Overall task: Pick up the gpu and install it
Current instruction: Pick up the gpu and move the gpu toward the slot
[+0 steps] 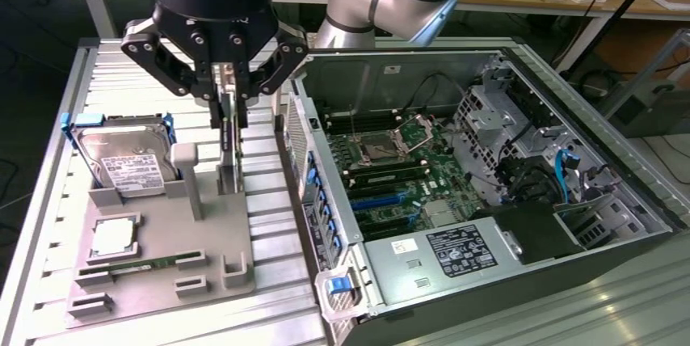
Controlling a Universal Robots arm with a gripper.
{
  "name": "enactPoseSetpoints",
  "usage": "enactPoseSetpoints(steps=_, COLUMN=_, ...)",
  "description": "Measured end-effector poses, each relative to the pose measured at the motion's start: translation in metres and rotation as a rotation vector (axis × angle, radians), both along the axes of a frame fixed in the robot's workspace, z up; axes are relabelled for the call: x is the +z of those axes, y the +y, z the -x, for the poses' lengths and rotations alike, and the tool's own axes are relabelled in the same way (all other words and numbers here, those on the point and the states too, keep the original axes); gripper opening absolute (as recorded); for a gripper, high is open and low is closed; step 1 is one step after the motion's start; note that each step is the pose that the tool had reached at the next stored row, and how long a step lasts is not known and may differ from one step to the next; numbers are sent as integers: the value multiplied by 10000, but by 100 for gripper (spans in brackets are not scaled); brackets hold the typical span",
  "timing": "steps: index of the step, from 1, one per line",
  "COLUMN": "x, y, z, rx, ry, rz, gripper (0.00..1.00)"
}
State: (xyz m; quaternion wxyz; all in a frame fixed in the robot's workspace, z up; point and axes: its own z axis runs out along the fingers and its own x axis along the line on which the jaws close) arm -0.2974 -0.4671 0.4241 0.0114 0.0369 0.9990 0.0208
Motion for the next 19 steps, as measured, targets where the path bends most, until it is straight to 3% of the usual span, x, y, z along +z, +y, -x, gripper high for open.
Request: enactPoseSetpoints(steps=19, x=0, y=0, z=-63, rx=4, ry=-1, rz=0, gripper=27)
